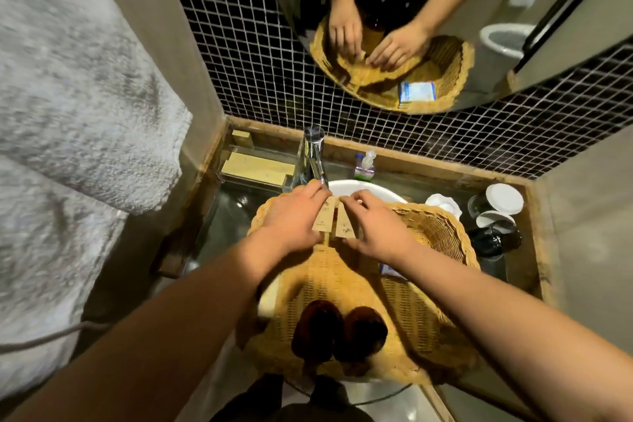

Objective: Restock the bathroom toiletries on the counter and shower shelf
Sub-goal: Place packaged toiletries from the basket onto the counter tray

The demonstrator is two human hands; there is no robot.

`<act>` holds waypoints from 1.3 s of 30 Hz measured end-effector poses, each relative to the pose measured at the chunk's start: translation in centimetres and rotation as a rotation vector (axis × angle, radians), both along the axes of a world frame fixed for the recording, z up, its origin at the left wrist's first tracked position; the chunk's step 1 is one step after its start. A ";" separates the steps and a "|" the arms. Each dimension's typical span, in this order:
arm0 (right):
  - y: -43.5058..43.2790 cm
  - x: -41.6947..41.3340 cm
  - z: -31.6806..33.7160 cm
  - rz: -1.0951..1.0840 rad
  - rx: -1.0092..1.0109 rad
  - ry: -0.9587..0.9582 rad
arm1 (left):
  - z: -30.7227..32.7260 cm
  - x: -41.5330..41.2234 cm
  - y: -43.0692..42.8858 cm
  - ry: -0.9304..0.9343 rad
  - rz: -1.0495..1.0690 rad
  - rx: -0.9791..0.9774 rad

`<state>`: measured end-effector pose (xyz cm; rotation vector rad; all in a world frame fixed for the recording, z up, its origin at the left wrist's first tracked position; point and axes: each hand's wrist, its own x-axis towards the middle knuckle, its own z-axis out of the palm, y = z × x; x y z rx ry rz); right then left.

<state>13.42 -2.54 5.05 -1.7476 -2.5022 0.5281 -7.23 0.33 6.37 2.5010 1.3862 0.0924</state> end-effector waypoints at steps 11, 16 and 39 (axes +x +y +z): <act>7.1 -2.6 8.9 -0.002 0.115 0.157 | 8.1 -4.8 5.0 0.043 0.123 0.156; 9.5 -4.4 9.5 -0.041 0.102 0.295 | 9.2 -5.7 6.6 0.017 0.160 0.139; 17.3 -12.6 3.8 -0.208 0.003 0.442 | -0.9 -11.1 13.5 -0.219 0.597 -0.088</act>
